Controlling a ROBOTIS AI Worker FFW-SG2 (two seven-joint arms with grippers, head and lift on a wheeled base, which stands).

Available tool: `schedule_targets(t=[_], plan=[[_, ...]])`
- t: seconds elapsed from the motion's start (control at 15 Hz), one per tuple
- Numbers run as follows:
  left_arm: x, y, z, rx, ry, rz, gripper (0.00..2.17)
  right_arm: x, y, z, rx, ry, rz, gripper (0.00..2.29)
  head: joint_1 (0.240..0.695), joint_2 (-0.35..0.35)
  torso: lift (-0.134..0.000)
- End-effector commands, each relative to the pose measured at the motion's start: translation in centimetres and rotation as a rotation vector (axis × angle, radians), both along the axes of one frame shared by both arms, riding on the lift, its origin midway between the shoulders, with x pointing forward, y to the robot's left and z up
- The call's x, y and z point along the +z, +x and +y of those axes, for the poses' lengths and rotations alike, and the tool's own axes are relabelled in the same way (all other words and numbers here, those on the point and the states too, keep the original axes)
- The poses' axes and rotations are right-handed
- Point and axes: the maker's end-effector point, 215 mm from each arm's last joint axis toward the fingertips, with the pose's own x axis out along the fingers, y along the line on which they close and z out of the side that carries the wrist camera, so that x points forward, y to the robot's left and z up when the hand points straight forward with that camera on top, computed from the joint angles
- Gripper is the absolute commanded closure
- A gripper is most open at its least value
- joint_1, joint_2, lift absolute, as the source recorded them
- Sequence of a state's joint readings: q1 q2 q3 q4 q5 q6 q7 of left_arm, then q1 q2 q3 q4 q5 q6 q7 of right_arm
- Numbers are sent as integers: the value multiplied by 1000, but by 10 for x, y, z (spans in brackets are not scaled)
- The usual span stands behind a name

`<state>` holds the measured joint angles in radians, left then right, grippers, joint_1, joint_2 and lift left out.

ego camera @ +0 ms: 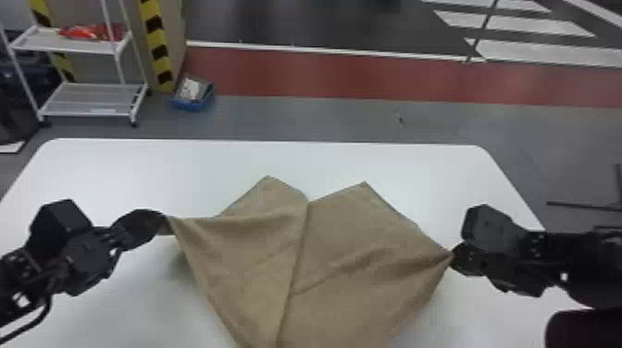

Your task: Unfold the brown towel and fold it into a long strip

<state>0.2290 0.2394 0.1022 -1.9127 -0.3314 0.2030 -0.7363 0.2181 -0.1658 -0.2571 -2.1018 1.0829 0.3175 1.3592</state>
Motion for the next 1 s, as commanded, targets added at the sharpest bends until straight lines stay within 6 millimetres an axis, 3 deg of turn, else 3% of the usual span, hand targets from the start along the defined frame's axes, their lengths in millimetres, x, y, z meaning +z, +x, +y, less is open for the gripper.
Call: schedule_targets(t=[0.0, 0.2, 0.33, 0.4, 0.47, 0.53, 0.67, 0.73, 0.87, 0.93], plan=[[22, 11, 13, 31, 0, -47, 1912, 45, 1, -11, -84, 135, -93, 2253, 695, -146, -115], [71, 35, 40, 101, -64, -106, 1912, 99, 0, -33, -190, 261, -201, 2253, 695, -140, -115], [103, 62, 56, 178, -105, -115, 1912, 141, 8, -47, -280, 390, -280, 2253, 695, -137, -115], [125, 84, 54, 205, -137, -123, 1912, 155, 18, -69, -362, 394, -336, 2253, 695, -134, -115], [133, 105, 49, 229, -158, -118, 1912, 164, 28, -83, -425, 396, -377, 2253, 695, -129, -115], [143, 130, 41, 252, -160, -133, 1912, 161, 38, -102, -515, 398, -405, 2253, 686, -141, -115], [167, 185, 22, 264, -171, -152, 1912, 164, 72, -127, -664, 438, -448, 2253, 632, -166, -115], [179, 219, 10, 275, -187, -143, 1912, 170, 100, -140, -726, 466, -470, 2253, 607, -183, -115], [209, 245, 27, 337, -198, -172, 1912, 191, 169, -140, -747, 504, -492, 2253, 558, -206, -115], [212, 244, 46, 375, -199, -165, 1909, 218, 196, -125, -712, 522, -517, 2253, 503, -211, -115]])
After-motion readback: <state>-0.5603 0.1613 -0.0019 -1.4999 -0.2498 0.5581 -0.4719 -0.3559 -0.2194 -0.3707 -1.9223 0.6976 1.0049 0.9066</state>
